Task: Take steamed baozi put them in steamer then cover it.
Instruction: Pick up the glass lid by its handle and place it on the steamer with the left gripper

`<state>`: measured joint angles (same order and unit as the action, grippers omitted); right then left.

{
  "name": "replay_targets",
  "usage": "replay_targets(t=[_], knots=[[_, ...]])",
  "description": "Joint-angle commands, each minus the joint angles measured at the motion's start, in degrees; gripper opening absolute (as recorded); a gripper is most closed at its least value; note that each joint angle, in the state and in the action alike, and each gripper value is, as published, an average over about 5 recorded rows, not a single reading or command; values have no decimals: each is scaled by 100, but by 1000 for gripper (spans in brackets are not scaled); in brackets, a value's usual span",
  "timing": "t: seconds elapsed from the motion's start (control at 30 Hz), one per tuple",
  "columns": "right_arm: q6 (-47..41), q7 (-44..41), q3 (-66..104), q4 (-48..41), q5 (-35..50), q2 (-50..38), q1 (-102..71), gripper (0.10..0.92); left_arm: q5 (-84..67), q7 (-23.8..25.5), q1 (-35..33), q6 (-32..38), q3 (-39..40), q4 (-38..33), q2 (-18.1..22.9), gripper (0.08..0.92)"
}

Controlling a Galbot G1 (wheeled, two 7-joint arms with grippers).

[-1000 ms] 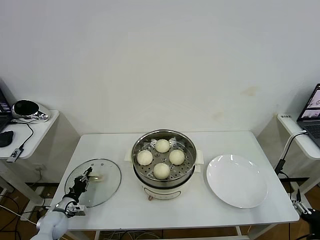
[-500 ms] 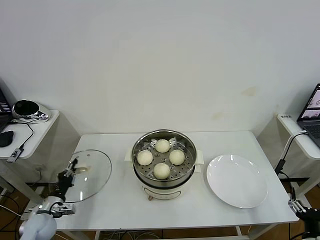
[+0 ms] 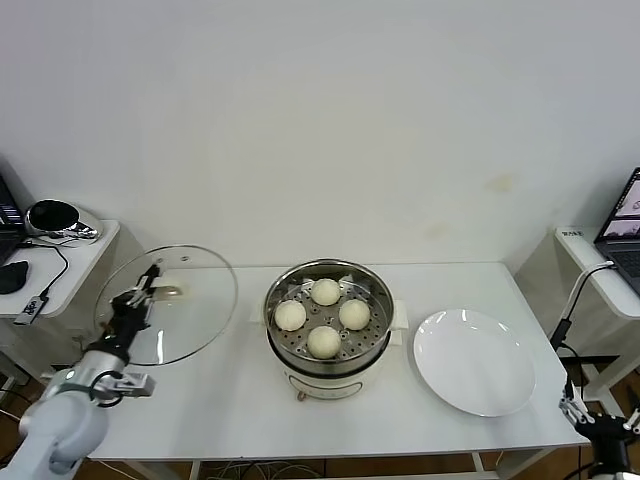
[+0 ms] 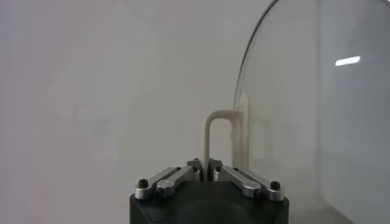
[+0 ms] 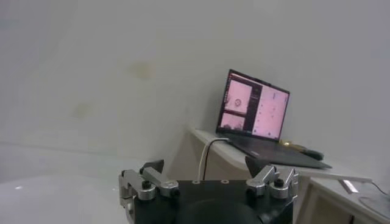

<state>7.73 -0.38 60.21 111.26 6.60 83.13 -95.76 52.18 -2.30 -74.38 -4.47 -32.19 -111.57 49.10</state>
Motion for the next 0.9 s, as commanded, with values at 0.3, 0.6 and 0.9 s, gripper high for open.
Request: replay_targets(t=[0.3, 0.6, 0.9], knots=[[35, 42, -365, -35, -671, 342, 145, 823, 1048, 1380, 2200, -1776, 3530, -406, 1090, 142], [65, 44, -458, -68, -811, 369, 154, 823, 1837, 1662, 2262, -2419, 3745, 155, 2167, 142], [101, 54, -485, -81, -900, 420, 120, 823, 2276, 1826, 2239, -2594, 3742, 421, 2799, 142]])
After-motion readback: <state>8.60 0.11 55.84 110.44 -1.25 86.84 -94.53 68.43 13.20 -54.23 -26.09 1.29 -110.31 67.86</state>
